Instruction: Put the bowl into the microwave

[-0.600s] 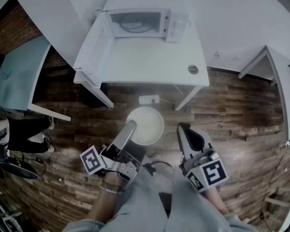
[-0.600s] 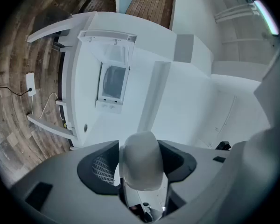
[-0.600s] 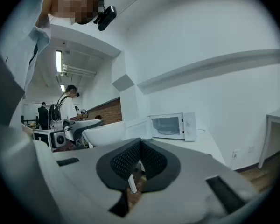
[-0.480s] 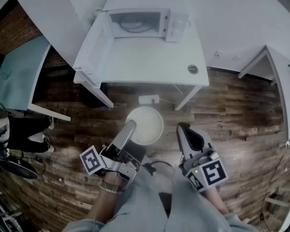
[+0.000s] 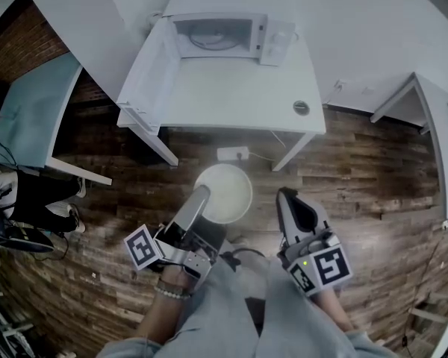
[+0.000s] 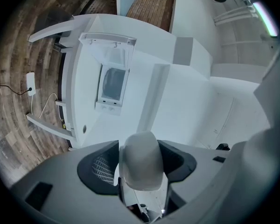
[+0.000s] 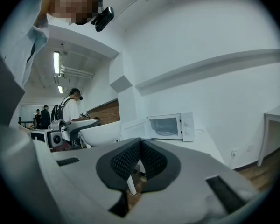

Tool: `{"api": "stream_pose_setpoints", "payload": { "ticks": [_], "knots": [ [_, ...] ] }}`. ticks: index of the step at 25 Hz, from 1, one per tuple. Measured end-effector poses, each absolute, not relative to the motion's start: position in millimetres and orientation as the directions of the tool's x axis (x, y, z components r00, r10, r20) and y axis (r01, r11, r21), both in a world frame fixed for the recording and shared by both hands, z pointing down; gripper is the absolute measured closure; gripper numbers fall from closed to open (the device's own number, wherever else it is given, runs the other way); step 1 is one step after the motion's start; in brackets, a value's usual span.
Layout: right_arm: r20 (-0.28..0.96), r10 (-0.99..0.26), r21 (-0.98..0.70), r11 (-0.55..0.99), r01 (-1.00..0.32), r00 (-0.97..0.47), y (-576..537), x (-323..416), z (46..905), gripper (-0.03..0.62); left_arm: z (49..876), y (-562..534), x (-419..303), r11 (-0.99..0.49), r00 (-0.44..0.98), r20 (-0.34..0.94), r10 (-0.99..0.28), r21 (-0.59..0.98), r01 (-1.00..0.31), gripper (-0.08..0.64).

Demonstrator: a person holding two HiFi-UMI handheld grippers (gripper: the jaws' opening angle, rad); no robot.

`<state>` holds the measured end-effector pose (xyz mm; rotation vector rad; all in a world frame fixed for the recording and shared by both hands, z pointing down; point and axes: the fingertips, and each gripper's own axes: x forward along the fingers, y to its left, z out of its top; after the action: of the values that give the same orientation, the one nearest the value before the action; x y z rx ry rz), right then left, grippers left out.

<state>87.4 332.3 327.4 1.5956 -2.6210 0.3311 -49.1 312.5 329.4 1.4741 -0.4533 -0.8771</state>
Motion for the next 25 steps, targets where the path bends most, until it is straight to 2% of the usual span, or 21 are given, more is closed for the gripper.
{"api": "stream_pose_setpoints", "payload": {
  "ticks": [9, 25],
  "knots": [
    [0.172, -0.877, -0.160, 0.424, -0.891, -0.448, 310.5, 74.2, 328.4, 0.589, 322.7, 287.1, -66.2, -0.133, 0.620, -0.259, -0.741, 0.961, 0.242, 0.316],
    [0.171, -0.884, -0.135, 0.417, -0.899, -0.436, 238.7, 7.8, 319.1, 0.589, 324.1, 213.3, -122.1, -0.118, 0.662, -0.232, -0.713, 0.970, 0.213, 0.316]
  ]
}}
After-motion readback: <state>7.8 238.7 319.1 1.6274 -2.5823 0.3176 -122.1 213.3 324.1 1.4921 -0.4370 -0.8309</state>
